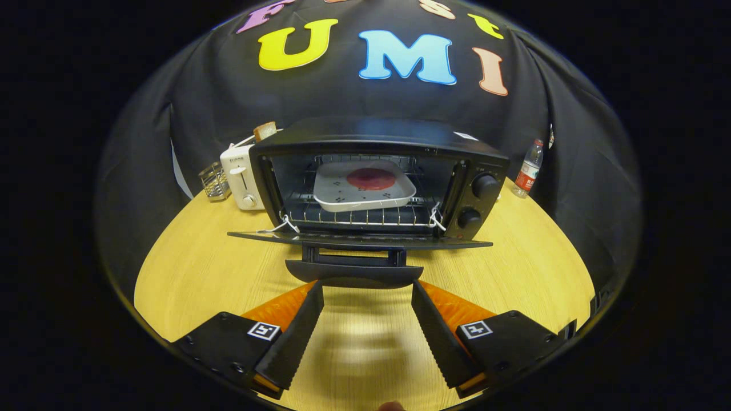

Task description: Open the toaster oven, put the food inside, and close the toaster oven door.

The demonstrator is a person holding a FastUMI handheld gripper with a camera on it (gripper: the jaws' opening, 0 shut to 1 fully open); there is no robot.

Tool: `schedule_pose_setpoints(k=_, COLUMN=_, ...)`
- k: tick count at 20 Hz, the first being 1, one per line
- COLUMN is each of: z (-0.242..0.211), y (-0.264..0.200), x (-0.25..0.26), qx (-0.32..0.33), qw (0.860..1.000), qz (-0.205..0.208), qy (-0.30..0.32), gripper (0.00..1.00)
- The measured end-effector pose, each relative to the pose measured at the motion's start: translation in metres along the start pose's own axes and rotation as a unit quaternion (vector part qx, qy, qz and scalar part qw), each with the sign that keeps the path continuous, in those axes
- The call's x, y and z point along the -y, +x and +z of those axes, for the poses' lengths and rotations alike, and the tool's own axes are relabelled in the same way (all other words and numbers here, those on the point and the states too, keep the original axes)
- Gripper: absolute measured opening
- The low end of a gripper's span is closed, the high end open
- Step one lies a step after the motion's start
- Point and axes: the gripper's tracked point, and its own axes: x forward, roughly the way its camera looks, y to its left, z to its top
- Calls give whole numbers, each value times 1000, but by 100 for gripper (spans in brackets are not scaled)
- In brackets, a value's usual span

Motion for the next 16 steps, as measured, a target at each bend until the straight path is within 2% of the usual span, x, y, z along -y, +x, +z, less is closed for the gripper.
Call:
schedule_pose_setpoints(k=7, z=37, y=-6, x=-3, qx=45, qw=999, qz=13, qy=1, gripper=98)
schedule_pose_setpoints(k=10, z=57, y=-22, x=-1, qx=75, qw=997, qz=22, qy=8, gripper=98)
schedule_pose_setpoints(k=16, z=86, y=-61, x=6, qx=145, qw=988, qz=43, qy=-25, gripper=98)
